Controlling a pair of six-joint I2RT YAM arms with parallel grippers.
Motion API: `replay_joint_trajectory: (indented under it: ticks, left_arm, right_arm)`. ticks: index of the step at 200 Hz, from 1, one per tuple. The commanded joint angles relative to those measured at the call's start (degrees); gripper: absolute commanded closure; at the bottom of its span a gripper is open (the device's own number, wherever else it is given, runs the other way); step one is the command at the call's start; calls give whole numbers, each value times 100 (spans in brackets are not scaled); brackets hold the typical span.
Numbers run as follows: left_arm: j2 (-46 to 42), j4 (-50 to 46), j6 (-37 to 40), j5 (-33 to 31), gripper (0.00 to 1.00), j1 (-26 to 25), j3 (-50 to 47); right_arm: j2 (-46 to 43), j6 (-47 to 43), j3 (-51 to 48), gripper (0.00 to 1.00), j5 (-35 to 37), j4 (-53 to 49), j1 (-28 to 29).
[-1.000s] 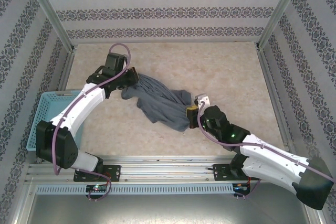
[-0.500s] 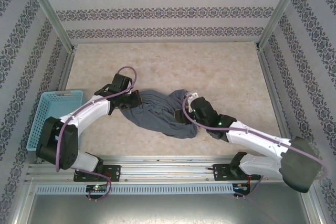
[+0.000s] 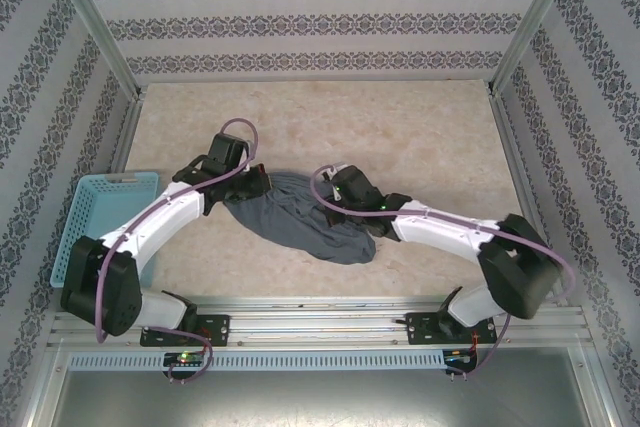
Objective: Fold the inside-out t-shirt
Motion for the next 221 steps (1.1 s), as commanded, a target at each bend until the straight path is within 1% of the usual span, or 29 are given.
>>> replay_joint_trajectory:
  ticks: [1,20,38,53,64,72,83,93,107,116,123,135,149,180,206,221]
  left_arm:
    - [-391,-536,516,-649,100,-48,677]
    - [-574,-548,659,-876,100,-29,1060]
    - [-614,-316,646,-888,100,-29,1249]
    - [-271,-376,634,-871,100,-34,1536]
    - [247,-663,718,-769,99,-34,1874]
    - [651,-963,774,-811,93,-72,2115]
    - [1147,-1402,847,-1034,82,-162,2405]
    - [1391,-1652,938,-1279,70,-341,2480]
    - [1275,-1606,980,-1583,55,-682,2217]
    - [1046,-1408,889,-1558,44,-862,1895]
    - [844,-1285,742,-1466,40,-957,1645]
    - [554,-1126,504,-1299,38,-1146,1290]
    - [380,-1056,326,-1342,37,-1487,1005]
    - [625,-763,163,-1107,35,-2028,650]
    - [1001,-513,100,-955,34,-2173,596]
    - [1197,-339,71,-914,38,-2174,595]
  right_arm:
    - [-1194,-309,240,100,210,-566,-44]
    - [-2125,-229,74,100,-15,-718,-56]
    - [-2613,100,-167,100,-449,-667,-94]
    - [-2766,486,-491,100,-829,-298,-93]
    - [-2759,739,-758,100,-1019,107,-92]
    - [-2709,905,-929,100,-1058,379,-91]
    - [-2614,1060,-1059,100,-869,526,-115]
    - [-2520,1179,-1112,100,-641,553,-190]
    - [-2418,1376,-1211,100,-584,666,-344]
    - [-2373,1419,-1277,100,-682,835,-405]
    - [-2342,1412,-1290,100,-715,894,-410]
    - [-2273,1387,-1277,100,-781,955,-405]
    - [-2215,1383,-1280,100,-866,1034,-399]
    - [-2242,1374,-1289,100,-945,1179,-328]
    - [-2343,1339,-1255,100,-844,1131,-243]
    - [-2390,1359,-1237,100,-815,1123,-234]
